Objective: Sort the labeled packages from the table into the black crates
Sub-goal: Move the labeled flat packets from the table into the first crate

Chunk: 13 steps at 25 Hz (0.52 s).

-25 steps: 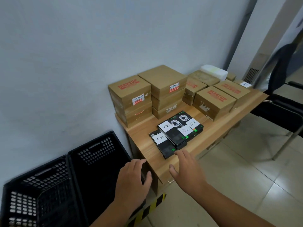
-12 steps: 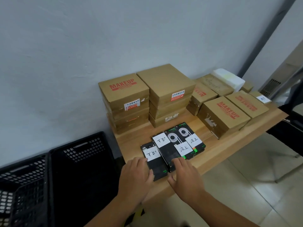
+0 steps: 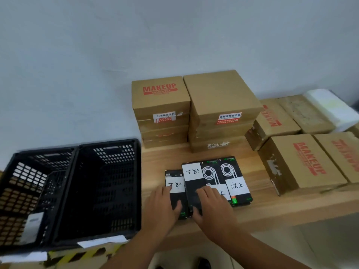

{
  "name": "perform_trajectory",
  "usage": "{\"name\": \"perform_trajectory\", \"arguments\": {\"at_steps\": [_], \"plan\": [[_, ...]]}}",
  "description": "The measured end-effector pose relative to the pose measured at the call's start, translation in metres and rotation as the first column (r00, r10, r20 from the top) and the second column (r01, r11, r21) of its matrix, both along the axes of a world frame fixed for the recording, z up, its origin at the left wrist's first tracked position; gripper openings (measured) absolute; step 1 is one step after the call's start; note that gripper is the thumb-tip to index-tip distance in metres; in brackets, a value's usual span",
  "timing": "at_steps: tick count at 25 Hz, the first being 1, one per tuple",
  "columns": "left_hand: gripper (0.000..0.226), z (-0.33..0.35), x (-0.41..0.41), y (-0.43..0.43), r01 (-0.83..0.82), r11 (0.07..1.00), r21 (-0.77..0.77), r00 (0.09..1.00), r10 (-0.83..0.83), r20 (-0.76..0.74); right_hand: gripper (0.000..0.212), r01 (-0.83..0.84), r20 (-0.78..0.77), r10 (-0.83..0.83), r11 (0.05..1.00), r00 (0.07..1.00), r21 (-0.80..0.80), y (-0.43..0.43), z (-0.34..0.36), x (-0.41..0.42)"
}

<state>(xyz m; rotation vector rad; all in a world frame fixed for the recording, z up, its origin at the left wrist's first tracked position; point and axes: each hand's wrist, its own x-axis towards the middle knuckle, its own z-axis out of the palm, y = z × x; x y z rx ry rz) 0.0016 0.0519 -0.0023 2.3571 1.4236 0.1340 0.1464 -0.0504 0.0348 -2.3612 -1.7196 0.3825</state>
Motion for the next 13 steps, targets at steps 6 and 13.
{"name": "perform_trajectory", "arguments": {"at_steps": [6, 13], "plan": [[0.068, -0.041, 0.025, -0.002, -0.062, 0.996, -0.068, 0.997, 0.059, -0.056, 0.049, 0.025, -0.029, -0.024, 1.0, 0.999, 0.018, -0.013, -0.029, 0.022], [0.085, -0.06, 0.033, -0.007, -0.154, 0.986, -0.058, 0.984, 0.148, -0.098, 0.04, 0.065, 0.008, -0.065, 0.997, 0.998, 0.03, -0.022, -0.044, 0.037]]}}
